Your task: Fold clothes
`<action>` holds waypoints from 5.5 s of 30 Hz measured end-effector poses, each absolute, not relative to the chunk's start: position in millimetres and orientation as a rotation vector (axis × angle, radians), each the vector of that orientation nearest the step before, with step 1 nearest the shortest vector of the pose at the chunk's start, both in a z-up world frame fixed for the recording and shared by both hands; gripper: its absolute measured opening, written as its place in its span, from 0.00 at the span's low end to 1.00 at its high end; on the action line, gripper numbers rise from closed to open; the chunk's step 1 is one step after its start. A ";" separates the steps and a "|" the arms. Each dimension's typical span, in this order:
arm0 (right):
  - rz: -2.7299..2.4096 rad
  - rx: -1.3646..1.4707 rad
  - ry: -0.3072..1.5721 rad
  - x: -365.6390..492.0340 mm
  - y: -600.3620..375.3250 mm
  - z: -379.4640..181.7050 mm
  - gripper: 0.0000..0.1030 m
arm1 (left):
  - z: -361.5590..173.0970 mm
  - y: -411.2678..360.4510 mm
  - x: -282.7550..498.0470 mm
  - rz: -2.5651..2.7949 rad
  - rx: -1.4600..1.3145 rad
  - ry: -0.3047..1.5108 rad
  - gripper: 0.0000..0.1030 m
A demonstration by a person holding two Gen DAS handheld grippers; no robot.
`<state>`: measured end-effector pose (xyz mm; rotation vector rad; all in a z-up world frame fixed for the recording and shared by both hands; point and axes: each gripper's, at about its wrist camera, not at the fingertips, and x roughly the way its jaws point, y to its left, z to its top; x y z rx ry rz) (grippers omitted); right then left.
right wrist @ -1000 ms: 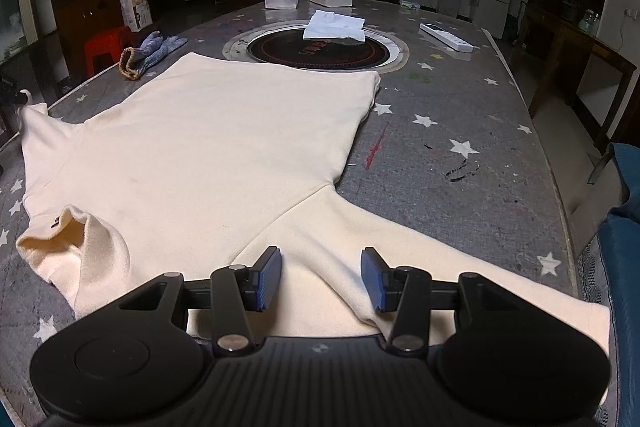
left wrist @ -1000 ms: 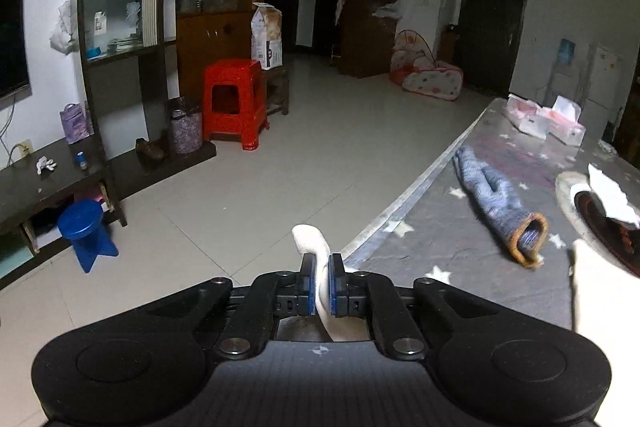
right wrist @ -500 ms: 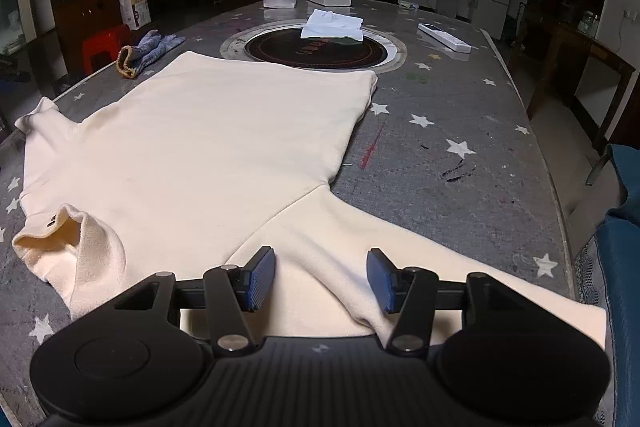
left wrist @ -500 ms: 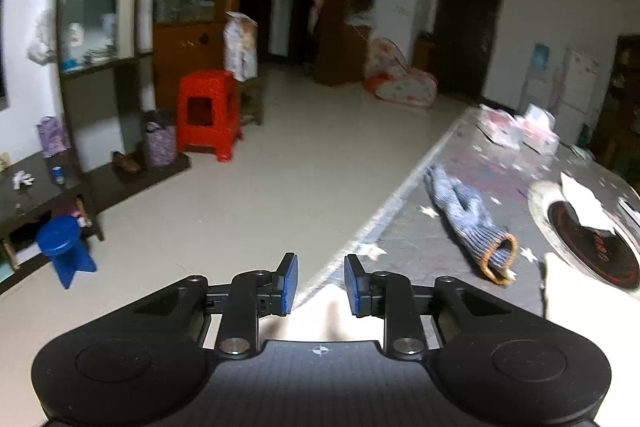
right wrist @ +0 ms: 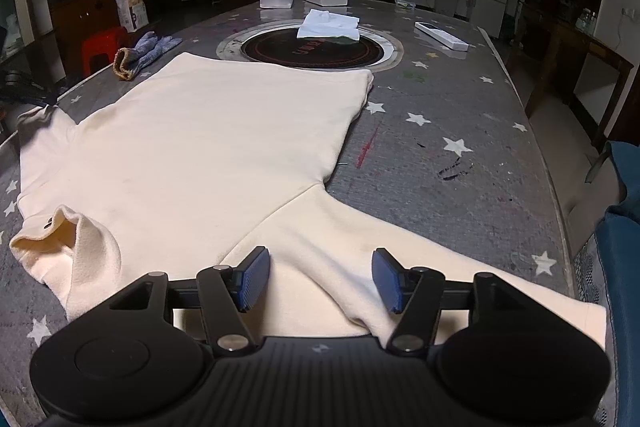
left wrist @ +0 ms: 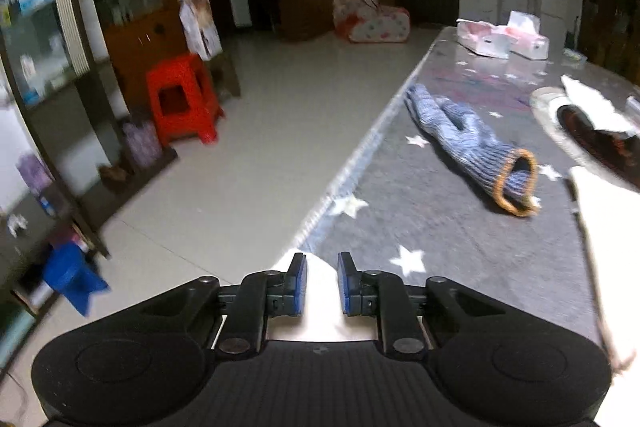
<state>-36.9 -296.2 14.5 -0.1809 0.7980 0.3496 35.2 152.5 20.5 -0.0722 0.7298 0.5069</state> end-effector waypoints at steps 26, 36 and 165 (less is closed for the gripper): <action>0.656 -0.339 0.735 -89.9 -208.2 22.7 0.44 | 20.3 -44.8 -77.7 -0.405 0.118 0.723 0.18; 0.531 -0.159 0.743 -102.5 -264.5 35.8 0.44 | 36.4 -44.7 -82.4 -0.444 0.136 0.683 0.19; 0.552 -0.092 0.740 -43.3 -246.3 43.1 0.16 | 22.3 191.0 -42.2 0.514 -0.387 0.685 0.43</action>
